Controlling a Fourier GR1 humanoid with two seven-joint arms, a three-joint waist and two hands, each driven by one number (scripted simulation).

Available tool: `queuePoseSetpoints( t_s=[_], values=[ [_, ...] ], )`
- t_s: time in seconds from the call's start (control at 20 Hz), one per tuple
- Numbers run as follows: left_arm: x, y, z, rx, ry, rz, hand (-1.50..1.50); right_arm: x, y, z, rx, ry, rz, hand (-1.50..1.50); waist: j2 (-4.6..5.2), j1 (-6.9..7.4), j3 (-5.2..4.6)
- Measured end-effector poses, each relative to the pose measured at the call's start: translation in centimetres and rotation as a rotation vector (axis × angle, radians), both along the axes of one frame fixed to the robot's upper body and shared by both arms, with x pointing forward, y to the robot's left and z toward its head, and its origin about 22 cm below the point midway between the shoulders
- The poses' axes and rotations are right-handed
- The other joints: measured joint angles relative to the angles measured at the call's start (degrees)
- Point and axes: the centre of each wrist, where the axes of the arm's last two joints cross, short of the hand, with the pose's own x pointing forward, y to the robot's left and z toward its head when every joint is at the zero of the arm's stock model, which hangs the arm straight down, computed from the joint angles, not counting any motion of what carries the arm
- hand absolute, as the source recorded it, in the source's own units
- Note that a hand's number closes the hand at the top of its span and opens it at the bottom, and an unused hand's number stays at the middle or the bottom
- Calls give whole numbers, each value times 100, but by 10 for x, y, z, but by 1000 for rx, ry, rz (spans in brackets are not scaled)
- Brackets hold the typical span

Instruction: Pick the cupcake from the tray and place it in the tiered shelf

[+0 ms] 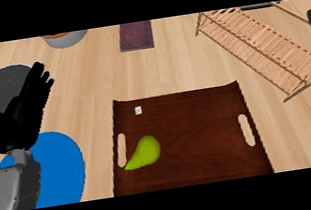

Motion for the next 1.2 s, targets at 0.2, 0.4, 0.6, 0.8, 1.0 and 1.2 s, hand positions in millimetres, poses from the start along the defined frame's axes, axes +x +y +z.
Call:
queuePoseSetpoints(
  t_s=[0.2, 0.4, 0.6, 0.8, 1.0, 1.2],
  values=[
    [0, -1, -1, 0, 8, 9, 0, -8, -27, 17, 75, 80, 78, -150, -6, -21, 1],
    [0, 3, -1, -5, 7, 10, 0, -32, -69, 36, 127, 136, 116, -150, -4, -38, 2],
    [2, 1, -2, -3, 2, 10, 0, -68, -113, 43, 155, 139, 138, -150, 1, -49, 4],
    [-2, 5, -3, -1, 5, 12, 0, -106, -149, 51, 193, 112, 199, -150, 1, -54, 8],
    [2, 6, -4, 0, 4, 10, 0, -138, -173, 51, 168, 87, 264, -150, 7, -55, 10],
    [-3, 1, -3, 1, 1, 13, 0, -157, -182, 48, 100, 88, 270, -150, 2, -37, 12]
  ],
)
